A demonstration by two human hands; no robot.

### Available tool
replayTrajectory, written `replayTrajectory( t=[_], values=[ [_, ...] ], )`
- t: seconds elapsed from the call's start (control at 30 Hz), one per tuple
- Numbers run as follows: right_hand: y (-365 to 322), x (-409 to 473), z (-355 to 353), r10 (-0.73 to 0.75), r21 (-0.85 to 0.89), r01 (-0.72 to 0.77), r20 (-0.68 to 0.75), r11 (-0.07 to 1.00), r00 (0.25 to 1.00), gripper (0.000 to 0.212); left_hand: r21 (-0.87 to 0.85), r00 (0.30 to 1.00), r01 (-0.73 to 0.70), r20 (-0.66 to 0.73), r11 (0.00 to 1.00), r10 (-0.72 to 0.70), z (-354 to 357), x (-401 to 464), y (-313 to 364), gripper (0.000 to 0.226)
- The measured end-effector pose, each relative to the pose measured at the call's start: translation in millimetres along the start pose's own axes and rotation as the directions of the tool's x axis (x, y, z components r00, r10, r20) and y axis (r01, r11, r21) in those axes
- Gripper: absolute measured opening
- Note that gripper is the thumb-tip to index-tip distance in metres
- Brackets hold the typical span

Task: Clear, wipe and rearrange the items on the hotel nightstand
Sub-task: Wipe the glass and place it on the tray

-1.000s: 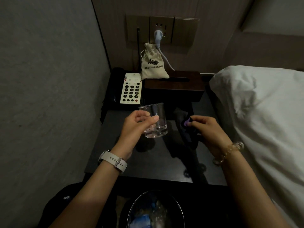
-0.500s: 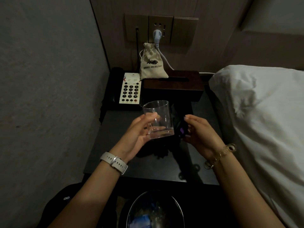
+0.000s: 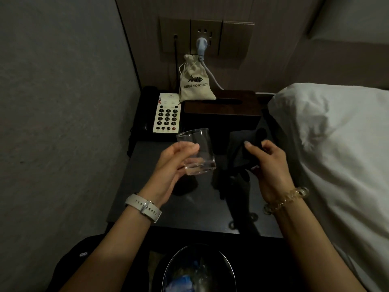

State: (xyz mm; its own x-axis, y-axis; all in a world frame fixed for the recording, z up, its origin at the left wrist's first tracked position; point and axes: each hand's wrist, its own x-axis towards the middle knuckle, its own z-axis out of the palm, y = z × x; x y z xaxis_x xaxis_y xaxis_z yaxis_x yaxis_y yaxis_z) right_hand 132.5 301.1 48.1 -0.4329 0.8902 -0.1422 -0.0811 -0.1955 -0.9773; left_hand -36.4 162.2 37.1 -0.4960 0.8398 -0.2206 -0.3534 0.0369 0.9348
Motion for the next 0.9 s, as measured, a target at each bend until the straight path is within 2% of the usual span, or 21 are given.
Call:
replayTrajectory(
  t=[0.03, 0.1, 0.13, 0.17, 0.2, 0.3, 0.37, 0.43, 0.5, 0.57, 0.63, 0.73, 0.8, 0.9],
  values=[
    [-3, -3, 2, -0.033, 0.019, 0.032, 0.039, 0.999, 0.999, 0.033, 0.010, 1.000, -0.007, -0.011, 1.000, 0.007, 1, 0, -1, 0.055],
    [-6, -11, 9, -0.063, 0.046, 0.055, 0.195, 0.997, 0.979, 0.013, 0.022, 0.999, -0.022, -0.040, 1.000, 0.023, 3, 0, -3, 0.065],
    [-7, -15, 14, -0.063, 0.046, 0.052, 0.258, 0.998, 0.964, 0.009, 0.033, 0.998, -0.033, -0.055, 0.999, 0.035, 3, 1, -4, 0.068],
    [-7, -21, 20, -0.066, 0.040, 0.057, 0.310, 0.998, 0.949, 0.023, 0.046, 0.996, -0.045, -0.070, 0.998, 0.048, 4, 2, -6, 0.070],
    [-5, -25, 24, -0.069, 0.022, 0.066, 0.367, 0.998, 0.928, 0.027, 0.057, 0.994, -0.056, -0.091, 0.997, 0.061, 5, 4, -7, 0.071],
    [-4, -33, 31, -0.053, 0.004, 0.058, 0.465, 0.998, 0.884, 0.023, 0.104, 0.981, -0.100, -0.155, 0.990, 0.115, 5, 8, -11, 0.076],
    [-5, -33, 33, -0.003, 0.053, -0.025, 0.471, 0.998, 0.882, 0.031, 0.157, 0.971, -0.134, -0.178, 0.979, 0.161, 5, 10, -12, 0.077],
    [-4, -32, 35, 0.054, 0.072, -0.092, 0.415, 0.993, 0.908, 0.038, 0.204, 0.960, -0.167, -0.192, 0.965, 0.206, 6, 10, -13, 0.073],
    [1, -35, 39, 0.082, -0.024, -0.078, 0.313, 0.997, 0.946, 0.038, 0.220, 0.964, -0.183, -0.153, 0.958, 0.219, 9, 8, -15, 0.066],
    [7, -37, 45, 0.080, -0.079, -0.063, 0.230, 0.995, 0.970, 0.030, 0.175, 0.977, -0.173, -0.093, 0.969, 0.191, 11, 6, -16, 0.059],
    [10, -36, 48, 0.072, 0.003, -0.074, 0.194, 0.997, 0.978, 0.026, 0.094, 0.987, -0.146, -0.055, 0.985, 0.152, 13, 4, -15, 0.062],
    [9, -37, 51, 0.074, 0.238, -0.142, 0.273, 0.961, 0.959, 0.040, 0.011, 0.994, -0.107, -0.024, 0.994, 0.107, 15, 3, -12, 0.059],
    [8, -40, 52, 0.077, 0.277, -0.176, 0.334, 0.945, 0.939, 0.045, -0.016, 0.997, -0.073, 0.020, 0.997, 0.073, 15, 2, -11, 0.054],
    [8, -41, 52, 0.075, 0.304, -0.185, 0.340, 0.935, 0.938, 0.045, 0.028, 0.996, -0.080, 0.048, 0.996, 0.079, 12, 1, -10, 0.055]
  ],
)
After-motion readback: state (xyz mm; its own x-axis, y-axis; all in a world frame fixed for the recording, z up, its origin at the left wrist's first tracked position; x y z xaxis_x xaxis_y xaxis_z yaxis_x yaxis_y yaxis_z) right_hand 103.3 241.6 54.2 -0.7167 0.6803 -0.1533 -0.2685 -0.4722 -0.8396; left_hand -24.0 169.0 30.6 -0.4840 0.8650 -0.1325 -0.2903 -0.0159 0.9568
